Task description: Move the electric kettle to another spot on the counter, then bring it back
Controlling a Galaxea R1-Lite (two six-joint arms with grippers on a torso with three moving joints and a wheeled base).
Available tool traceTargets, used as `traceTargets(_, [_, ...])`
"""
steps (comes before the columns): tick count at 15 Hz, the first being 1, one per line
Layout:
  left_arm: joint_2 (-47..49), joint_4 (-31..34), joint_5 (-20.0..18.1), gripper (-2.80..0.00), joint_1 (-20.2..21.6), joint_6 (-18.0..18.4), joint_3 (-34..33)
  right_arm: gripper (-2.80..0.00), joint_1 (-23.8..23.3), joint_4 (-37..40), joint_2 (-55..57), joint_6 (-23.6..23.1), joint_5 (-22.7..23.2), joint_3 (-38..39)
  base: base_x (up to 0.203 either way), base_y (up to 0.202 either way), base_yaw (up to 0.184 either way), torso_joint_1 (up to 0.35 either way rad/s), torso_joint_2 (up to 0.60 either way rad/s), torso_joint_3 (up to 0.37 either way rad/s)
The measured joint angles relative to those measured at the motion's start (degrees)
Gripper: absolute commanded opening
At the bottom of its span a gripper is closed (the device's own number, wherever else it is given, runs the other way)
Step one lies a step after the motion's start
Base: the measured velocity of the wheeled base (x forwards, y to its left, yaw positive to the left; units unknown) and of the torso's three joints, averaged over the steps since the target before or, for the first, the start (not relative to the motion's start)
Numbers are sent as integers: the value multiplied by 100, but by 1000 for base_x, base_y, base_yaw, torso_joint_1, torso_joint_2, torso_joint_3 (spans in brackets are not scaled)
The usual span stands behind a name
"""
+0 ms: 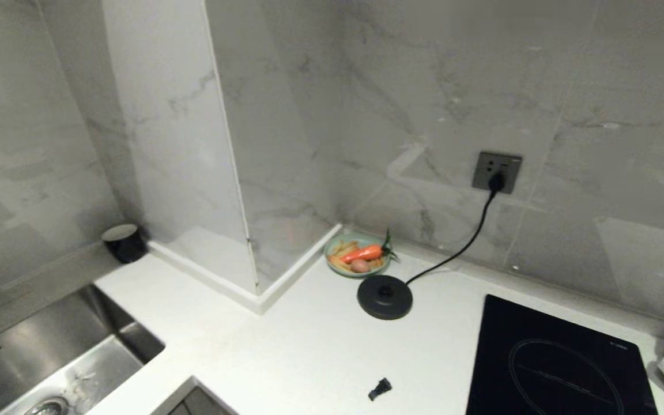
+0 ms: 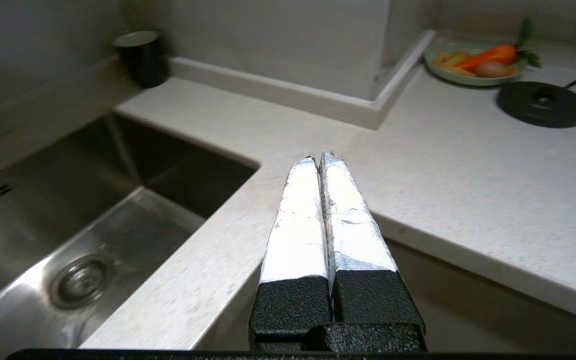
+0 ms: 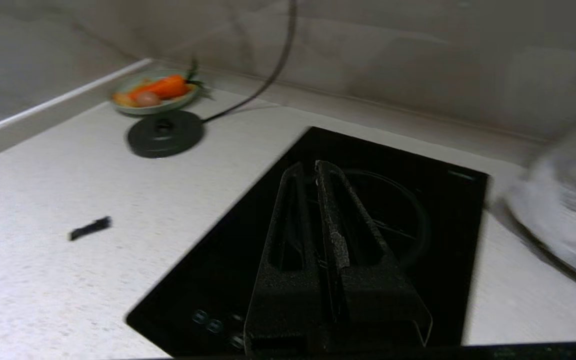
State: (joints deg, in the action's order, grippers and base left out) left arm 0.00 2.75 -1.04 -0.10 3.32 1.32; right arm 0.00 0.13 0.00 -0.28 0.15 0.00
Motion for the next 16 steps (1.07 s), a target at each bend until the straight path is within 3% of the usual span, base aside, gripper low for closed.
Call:
traceTargets(7, [0,-11,5,-280,2,-15,-2,-280,0,0,0,6,0,0,-23,1,-28,9,-5,-3])
traceTargets(16, [0,-18,17,-280,0,-19,-9,-280,0,0,0,7,5,0,-186,0,-1,-3,27,14])
